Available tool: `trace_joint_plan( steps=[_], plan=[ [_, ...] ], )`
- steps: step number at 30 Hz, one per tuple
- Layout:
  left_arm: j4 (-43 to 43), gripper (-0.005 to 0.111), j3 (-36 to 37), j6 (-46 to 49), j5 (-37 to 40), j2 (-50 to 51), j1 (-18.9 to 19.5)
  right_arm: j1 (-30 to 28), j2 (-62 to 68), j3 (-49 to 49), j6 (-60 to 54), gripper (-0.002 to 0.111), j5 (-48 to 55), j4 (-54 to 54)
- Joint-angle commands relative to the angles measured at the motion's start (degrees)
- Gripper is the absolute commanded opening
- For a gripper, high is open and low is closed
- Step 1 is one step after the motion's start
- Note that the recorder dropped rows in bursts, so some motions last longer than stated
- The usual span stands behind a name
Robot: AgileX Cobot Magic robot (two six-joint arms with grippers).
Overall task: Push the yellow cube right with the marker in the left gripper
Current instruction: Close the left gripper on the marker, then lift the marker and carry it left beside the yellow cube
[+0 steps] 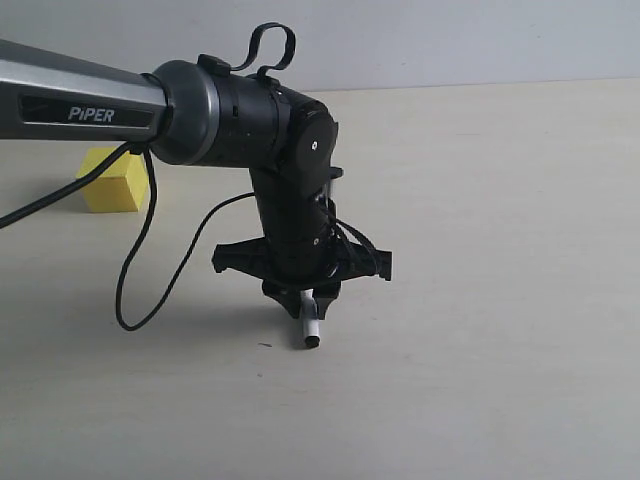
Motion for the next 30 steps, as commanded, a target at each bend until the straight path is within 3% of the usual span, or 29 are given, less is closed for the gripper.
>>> trace_joint_plan(
  steps=[1, 11, 18, 22, 24, 28, 30],
  plan=[
    [0.4, 0.022, -0.3, -0.3, -0.1, -0.2, -0.2, -0.3, -0.4, 0.3, -0.1, 0.0, -0.6, 0.1],
    [0.5, 0.022, -0.3, -0.1, -0.1, -0.1, -0.2, -0.3, -0.4, 0.3, -0.2, 0.0, -0.6, 0.1],
    [0.5, 0.032, -0.3, -0.1, -0.1, 2.0, -0.2, -0.3, -0.4, 0.3, -0.1, 0.0, -0.6, 0.1],
    [0.5, 0.032, -0.3, -0.1, -1.1, 2.8, -0.2, -0.3, -0.4, 0.3, -0.2, 0.0, -0.6, 0.1],
    [0.5, 0.028, -0.4, 0.0, -1.1, 2.5, -0.2, -0.3, -0.4, 0.3, -0.2, 0.0, -0.6, 0.1],
    [0.9, 0.004, -1.1, 2.9, -1.0, 0.8, -0.2, -0.3, -0.4, 0.3, -0.1, 0.0, -0.6, 0.1],
    [1.0, 0.0, -1.5, 4.4, -0.9, -0.5, 0.0, -0.3, -0.4, 0.3, -0.1, 0.0, -0.6, 0.1]
  ],
)
